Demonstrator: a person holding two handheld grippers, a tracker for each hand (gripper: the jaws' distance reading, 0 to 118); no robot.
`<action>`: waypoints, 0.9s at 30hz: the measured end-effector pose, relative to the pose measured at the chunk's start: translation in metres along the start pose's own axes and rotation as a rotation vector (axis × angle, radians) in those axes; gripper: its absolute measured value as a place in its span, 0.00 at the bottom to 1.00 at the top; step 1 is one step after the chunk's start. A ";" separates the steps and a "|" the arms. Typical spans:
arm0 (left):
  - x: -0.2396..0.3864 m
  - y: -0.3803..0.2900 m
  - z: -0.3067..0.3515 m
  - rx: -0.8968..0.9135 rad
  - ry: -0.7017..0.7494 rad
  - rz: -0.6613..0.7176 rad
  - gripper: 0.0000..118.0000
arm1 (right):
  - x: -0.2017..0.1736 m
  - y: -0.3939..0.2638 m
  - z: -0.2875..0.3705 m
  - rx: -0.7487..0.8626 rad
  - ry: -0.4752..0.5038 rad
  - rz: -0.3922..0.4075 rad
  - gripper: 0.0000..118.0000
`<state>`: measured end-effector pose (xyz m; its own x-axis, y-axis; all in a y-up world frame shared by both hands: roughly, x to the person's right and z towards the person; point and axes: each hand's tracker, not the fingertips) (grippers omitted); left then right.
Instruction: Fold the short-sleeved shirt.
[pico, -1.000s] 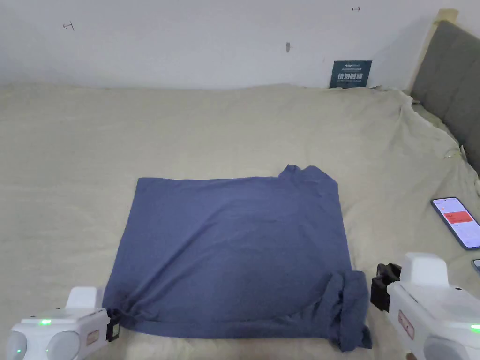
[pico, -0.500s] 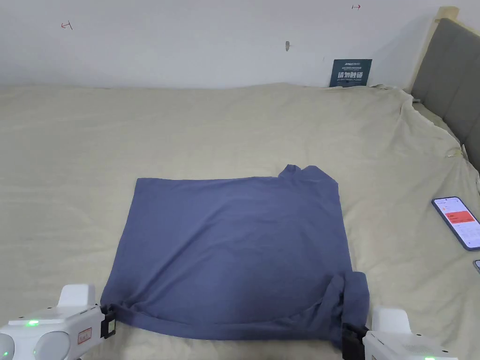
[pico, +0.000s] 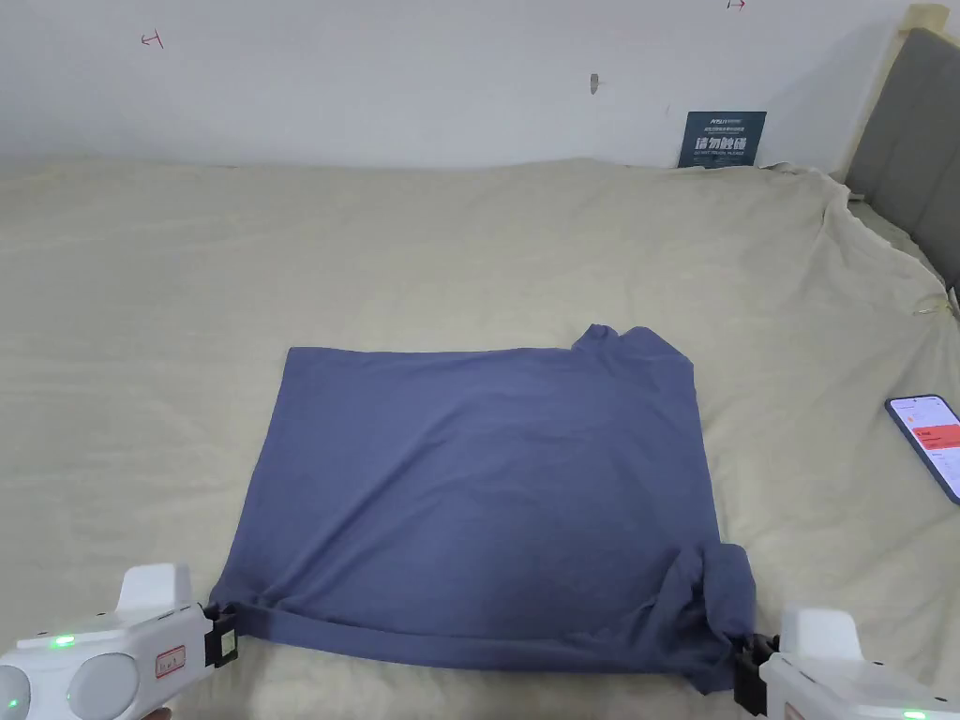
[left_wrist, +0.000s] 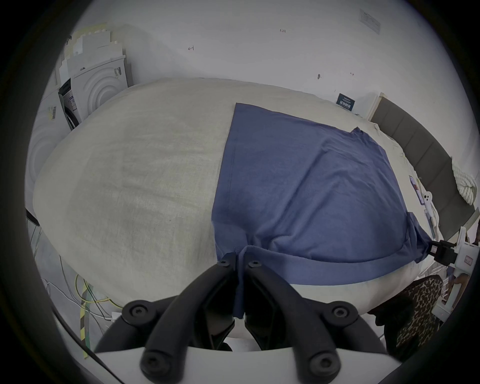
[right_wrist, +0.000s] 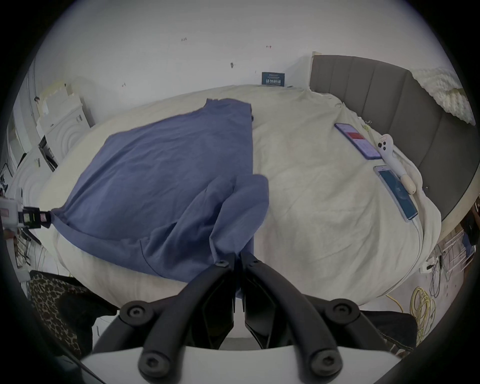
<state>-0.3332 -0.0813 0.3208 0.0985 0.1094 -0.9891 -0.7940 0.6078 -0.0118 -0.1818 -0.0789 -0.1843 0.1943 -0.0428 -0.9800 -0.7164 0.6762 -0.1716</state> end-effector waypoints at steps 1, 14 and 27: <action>-0.001 0.001 0.001 0.006 -0.003 0.006 0.02 | 0.001 0.005 0.006 0.015 0.007 -0.011 0.02; -0.001 0.076 0.000 0.113 -0.038 0.022 0.02 | 0.017 0.107 0.012 0.147 0.045 -0.116 0.02; 0.027 0.154 -0.060 0.073 0.005 -0.098 0.02 | 0.012 0.179 -0.070 0.105 0.021 -0.003 0.02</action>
<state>-0.4888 -0.0323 0.2835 0.1707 0.0427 -0.9844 -0.7345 0.6714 -0.0982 -0.3549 -0.0097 -0.2342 0.1818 -0.0596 -0.9815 -0.6412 0.7495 -0.1643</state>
